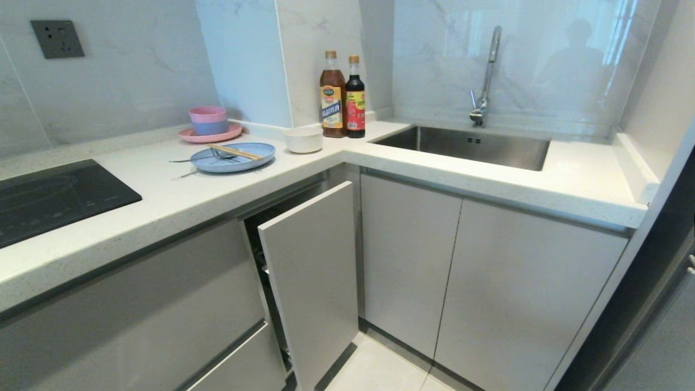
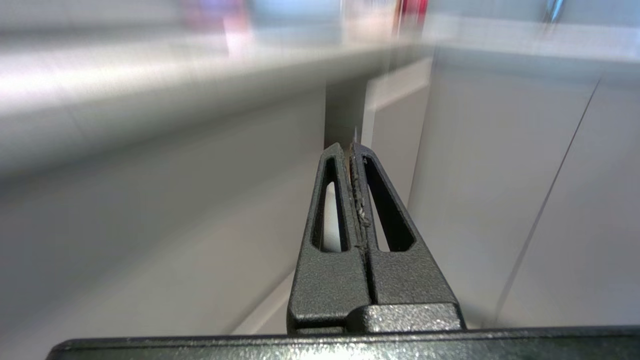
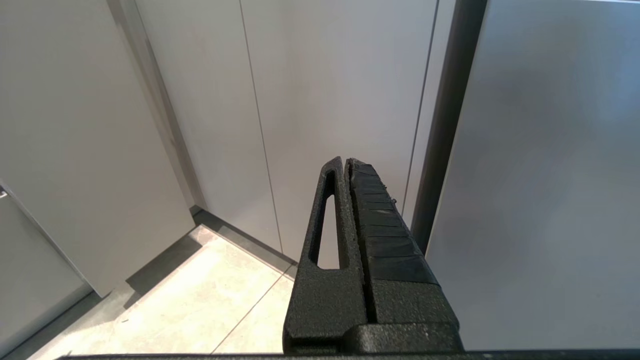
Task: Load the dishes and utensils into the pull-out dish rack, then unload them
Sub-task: Open the cupboard
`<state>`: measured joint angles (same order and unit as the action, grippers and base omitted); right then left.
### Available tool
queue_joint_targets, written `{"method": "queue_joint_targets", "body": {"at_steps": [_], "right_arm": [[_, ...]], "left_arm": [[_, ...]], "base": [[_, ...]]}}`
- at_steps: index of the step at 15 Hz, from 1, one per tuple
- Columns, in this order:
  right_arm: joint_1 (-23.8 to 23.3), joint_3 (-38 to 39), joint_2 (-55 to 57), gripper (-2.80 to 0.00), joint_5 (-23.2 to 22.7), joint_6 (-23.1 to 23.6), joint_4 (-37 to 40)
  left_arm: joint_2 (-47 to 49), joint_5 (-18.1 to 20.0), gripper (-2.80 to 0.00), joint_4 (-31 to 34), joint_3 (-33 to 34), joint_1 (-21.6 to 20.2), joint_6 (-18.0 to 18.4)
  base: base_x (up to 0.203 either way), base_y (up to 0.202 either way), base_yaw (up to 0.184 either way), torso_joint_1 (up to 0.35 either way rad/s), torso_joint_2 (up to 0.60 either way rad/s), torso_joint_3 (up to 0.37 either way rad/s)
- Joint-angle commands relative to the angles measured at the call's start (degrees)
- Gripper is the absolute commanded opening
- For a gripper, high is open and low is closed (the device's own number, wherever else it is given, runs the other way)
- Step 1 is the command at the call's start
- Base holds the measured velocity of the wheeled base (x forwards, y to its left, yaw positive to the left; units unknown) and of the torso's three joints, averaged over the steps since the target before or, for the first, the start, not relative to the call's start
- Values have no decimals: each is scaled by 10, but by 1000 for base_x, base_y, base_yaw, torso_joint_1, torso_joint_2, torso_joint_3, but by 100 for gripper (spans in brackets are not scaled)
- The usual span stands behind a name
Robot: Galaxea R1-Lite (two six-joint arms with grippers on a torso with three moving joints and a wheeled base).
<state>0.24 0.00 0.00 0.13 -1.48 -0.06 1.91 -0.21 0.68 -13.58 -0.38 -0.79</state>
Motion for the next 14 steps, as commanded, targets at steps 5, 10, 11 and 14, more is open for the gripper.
{"method": "queue_joint_targets", "body": {"at_steps": [5,10,11,14], "right_arm": [[0,0,0,-280,0,0,0],[0,1,0,-280,0,0,0],[0,1,0,-280,0,0,0],[0,1,0,-280,0,0,0]], "left_arm": [[267,-2,-280,54,-328,-2,17],[543,23,-280,56,-513,0,47],[587,31,-280,56,-547,3,50],[704,40,-280,89,-676,33,56]], "base": [[0,0,0,0,0,0],[0,0,0,0,0,0],[0,0,0,0,0,0],[0,0,0,0,0,0]]}}
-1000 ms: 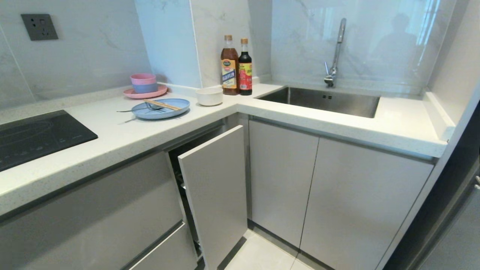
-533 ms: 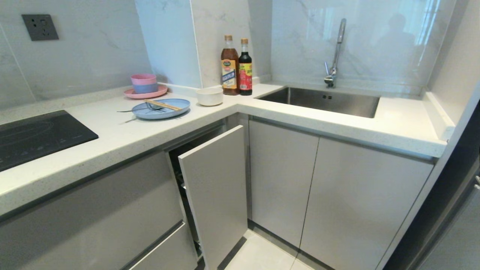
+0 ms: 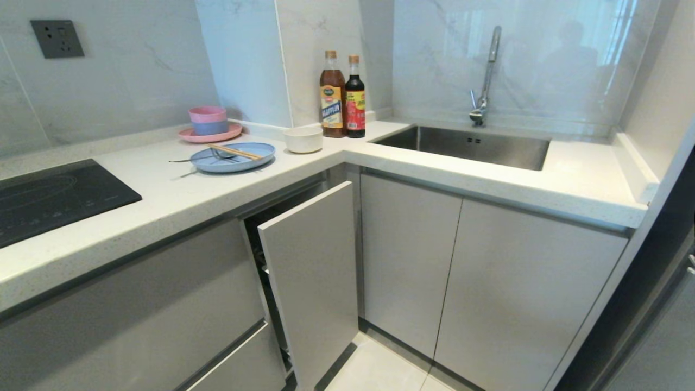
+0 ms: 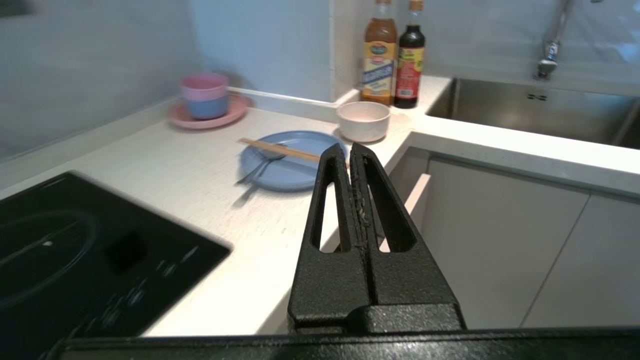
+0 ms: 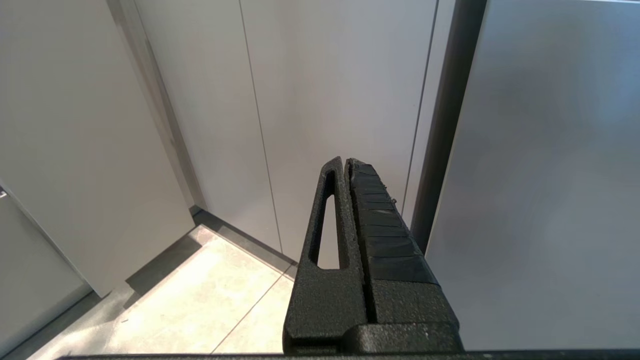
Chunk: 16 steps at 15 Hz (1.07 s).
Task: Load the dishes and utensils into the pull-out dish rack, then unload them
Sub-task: Open the cupboard
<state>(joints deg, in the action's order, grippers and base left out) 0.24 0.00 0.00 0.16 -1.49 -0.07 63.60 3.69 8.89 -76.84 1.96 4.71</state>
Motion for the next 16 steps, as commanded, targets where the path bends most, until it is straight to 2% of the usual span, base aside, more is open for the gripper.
{"method": "queue_joint_targets", "body": {"at_steps": [1,4,7,8,11,12,14,16], "right_arm": [[0,1,0,-280,0,0,0],[0,0,0,-280,0,0,0],[0,1,0,-280,-1,0,0],[0,1,0,-280,0,0,0],[0,1,0,-280,0,0,0],[0,1,0,-280,0,0,0],[0,1,0,-280,-1,0,0],[0,1,0,-280,0,0,0]], "left_arm": [[120,2,-280,35,-87,31,1],[226,-21,-280,114,-168,107,0],[323,-61,-280,141,-208,154,-4],[353,-67,-280,155,-223,162,-10],[423,-76,-280,255,-287,173,-49],[439,-79,-280,263,-291,173,-50],[461,-101,-280,267,-297,173,-39],[480,-108,-280,268,-299,173,-15]], "base": [[0,0,0,0,0,0],[0,0,0,0,0,0],[0,0,0,0,0,0],[0,0,0,0,0,0],[0,0,0,0,0,0],[0,0,0,0,0,0],[0,0,0,0,0,0],[0,0,0,0,0,0]]}}
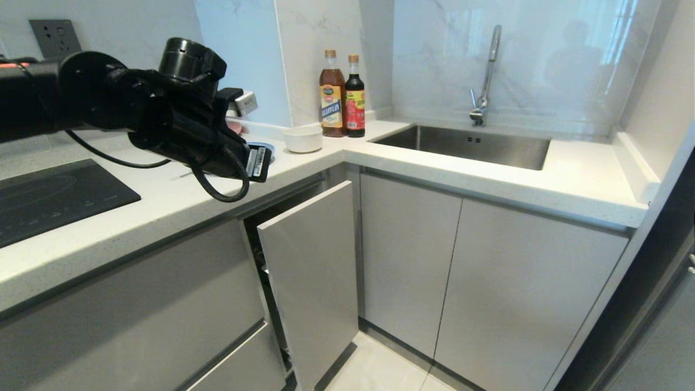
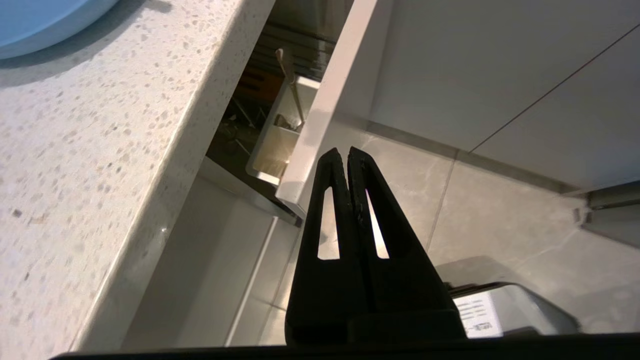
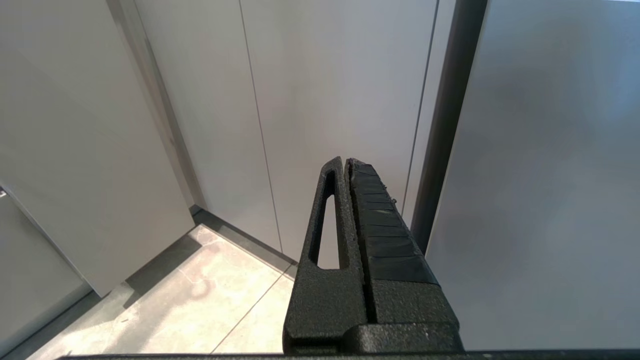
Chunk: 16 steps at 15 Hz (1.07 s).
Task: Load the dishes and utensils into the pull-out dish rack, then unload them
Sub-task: Open the cupboard
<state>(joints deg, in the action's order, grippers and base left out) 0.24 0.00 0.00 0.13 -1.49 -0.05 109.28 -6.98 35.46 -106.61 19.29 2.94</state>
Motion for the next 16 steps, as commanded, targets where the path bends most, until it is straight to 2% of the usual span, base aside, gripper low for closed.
{"method": "queue_joint_targets", "body": {"at_steps": [1,4,5,6,8,16], "right_arm": [[0,0,0,-280,0,0,0],[0,0,0,-280,0,0,0],[0,1,0,-280,0,0,0],[0,1,0,-280,0,0,0],[0,1,0,-280,0,0,0],[0,1,0,-280,0,0,0]], "left_arm": [[33,-1,-280,2,-3,0,3],[43,-1,-280,4,-4,2,5],[43,-1,-29,4,-4,3,6],[44,-1,0,4,-4,3,10],[48,-1,0,4,-7,2,23],[119,7,0,-3,-31,-3,22]], "base": [[0,0,0,0,0,0],[0,0,0,0,0,0],[0,0,0,0,0,0],[0,0,0,0,0,0],[0,0,0,0,0,0],[0,0,0,0,0,0]]}}
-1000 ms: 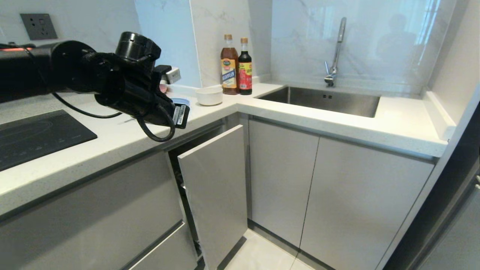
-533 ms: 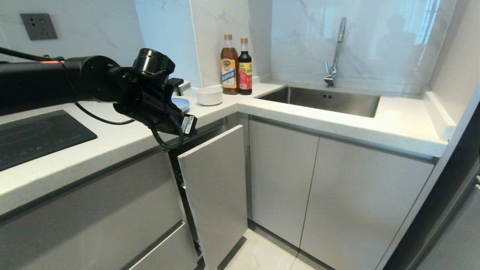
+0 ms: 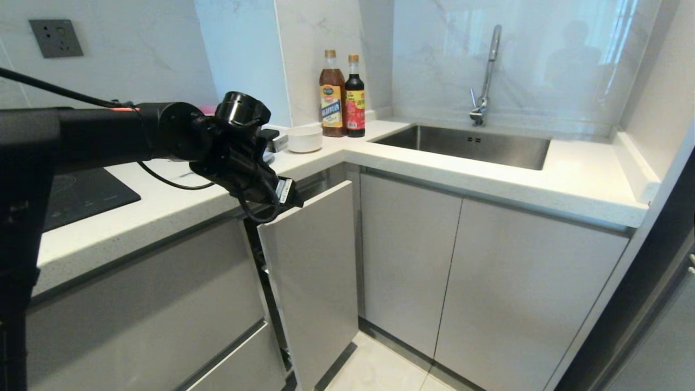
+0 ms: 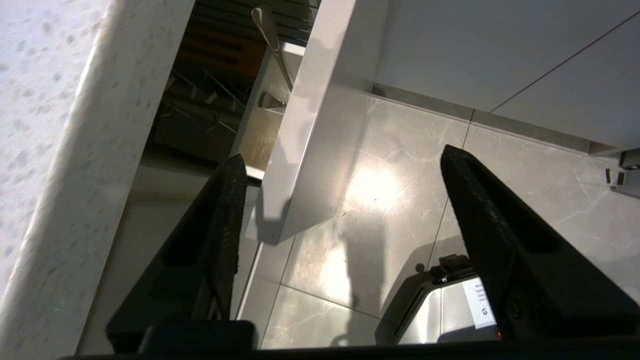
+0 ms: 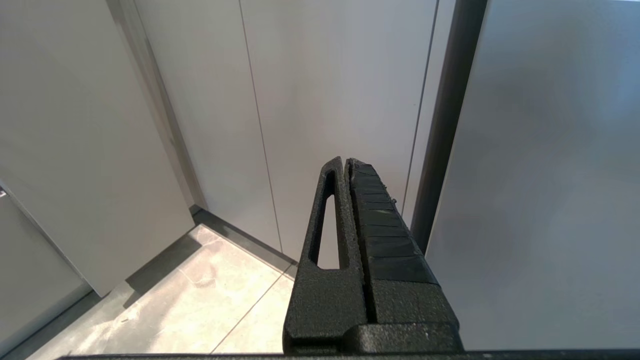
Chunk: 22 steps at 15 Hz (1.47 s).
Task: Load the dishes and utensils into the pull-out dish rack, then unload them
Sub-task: Open the cupboard
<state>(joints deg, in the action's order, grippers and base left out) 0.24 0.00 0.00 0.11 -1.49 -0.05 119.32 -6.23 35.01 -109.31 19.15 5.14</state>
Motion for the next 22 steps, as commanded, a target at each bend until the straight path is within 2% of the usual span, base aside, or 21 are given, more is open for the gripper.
{"method": "queue_joint_targets", "body": {"at_steps": [1,8,12,18,22], "right_arm": [[0,1,0,-280,0,0,0],[0,0,0,-280,0,0,0],[0,0,0,-280,0,0,0],[0,0,0,-280,0,0,0],[0,1,0,-280,0,0,0]], "left_arm": [[30,2,0,-10,-6,-3,0],[64,4,0,-32,-6,-13,1],[63,39,0,-28,-6,-10,-1],[63,46,0,-28,5,15,-10],[64,46,0,-28,11,47,-24]], "base": [[0,0,0,0,0,0],[0,0,0,0,0,0],[0,0,0,0,0,0],[0,0,0,0,0,0],[0,0,0,0,0,0]]}}
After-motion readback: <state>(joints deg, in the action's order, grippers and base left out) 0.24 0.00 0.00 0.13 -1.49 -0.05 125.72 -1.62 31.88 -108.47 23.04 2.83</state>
